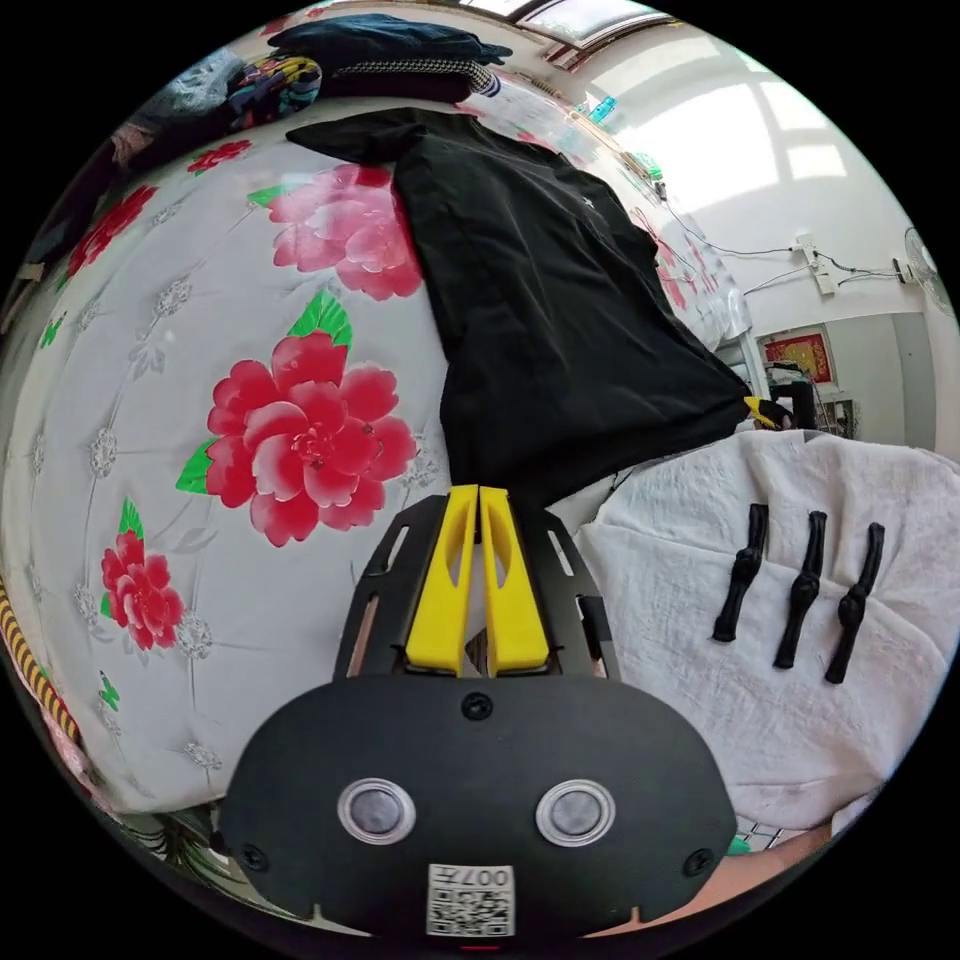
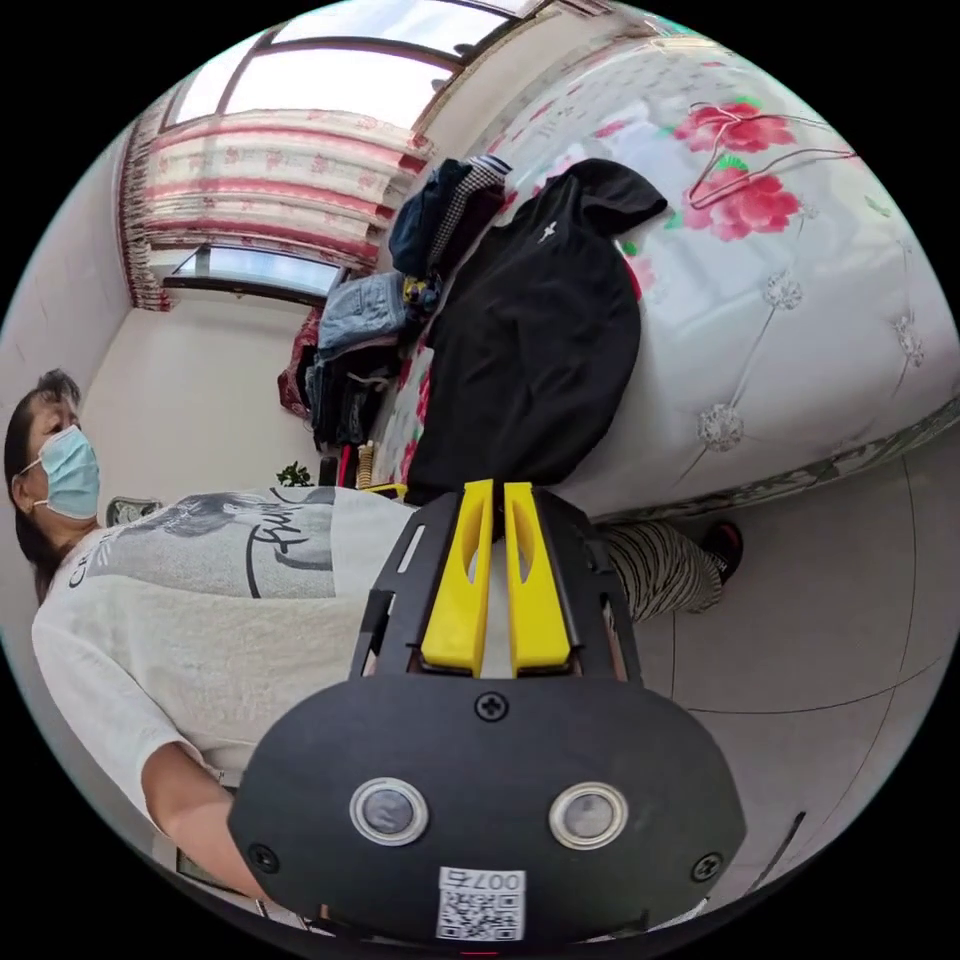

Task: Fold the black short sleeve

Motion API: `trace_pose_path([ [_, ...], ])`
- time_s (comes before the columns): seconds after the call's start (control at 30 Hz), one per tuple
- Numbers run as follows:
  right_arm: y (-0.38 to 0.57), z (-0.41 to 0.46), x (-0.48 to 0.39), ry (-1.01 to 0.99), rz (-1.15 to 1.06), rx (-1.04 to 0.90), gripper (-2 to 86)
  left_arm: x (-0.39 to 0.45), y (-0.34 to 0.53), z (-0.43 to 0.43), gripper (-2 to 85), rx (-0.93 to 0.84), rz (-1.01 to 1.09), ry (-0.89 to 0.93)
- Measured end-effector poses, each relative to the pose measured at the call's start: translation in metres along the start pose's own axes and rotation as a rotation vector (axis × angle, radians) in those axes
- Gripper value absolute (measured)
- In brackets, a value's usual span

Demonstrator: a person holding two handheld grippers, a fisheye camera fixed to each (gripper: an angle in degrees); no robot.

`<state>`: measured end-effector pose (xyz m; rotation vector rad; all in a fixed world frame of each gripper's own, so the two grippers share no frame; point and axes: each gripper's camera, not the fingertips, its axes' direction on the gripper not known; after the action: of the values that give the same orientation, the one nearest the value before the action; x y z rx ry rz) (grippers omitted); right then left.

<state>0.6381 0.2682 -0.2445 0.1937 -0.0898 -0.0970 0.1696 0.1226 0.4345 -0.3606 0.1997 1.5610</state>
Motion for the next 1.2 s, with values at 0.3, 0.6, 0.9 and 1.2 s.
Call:
trace_pose_path([
  [0.3, -0.006, 0.016, -0.009, 0.084, -0.007, -0.108, 0.0, -0.012, 0.018, -0.026, 6.2, 0.156, -0.060, 0.120],
  [0.6, -0.014, 0.038, -0.001, 0.057, 0.040, -0.133, 0.0, 0.058, -0.002, 0.035, 8.9, -0.031, 0.102, -0.008],
  [0.9, -0.020, 0.038, 0.000, 0.068, 0.052, -0.141, 0.0, 0.069, -0.001, 0.050, -0.8, -0.055, 0.146, -0.137],
  [1.2, -0.012, 0.037, 0.005, 0.063, 0.079, -0.148, 0.0, 0.040, 0.043, -0.016, -0.4, 0.114, 0.104, 0.063],
])
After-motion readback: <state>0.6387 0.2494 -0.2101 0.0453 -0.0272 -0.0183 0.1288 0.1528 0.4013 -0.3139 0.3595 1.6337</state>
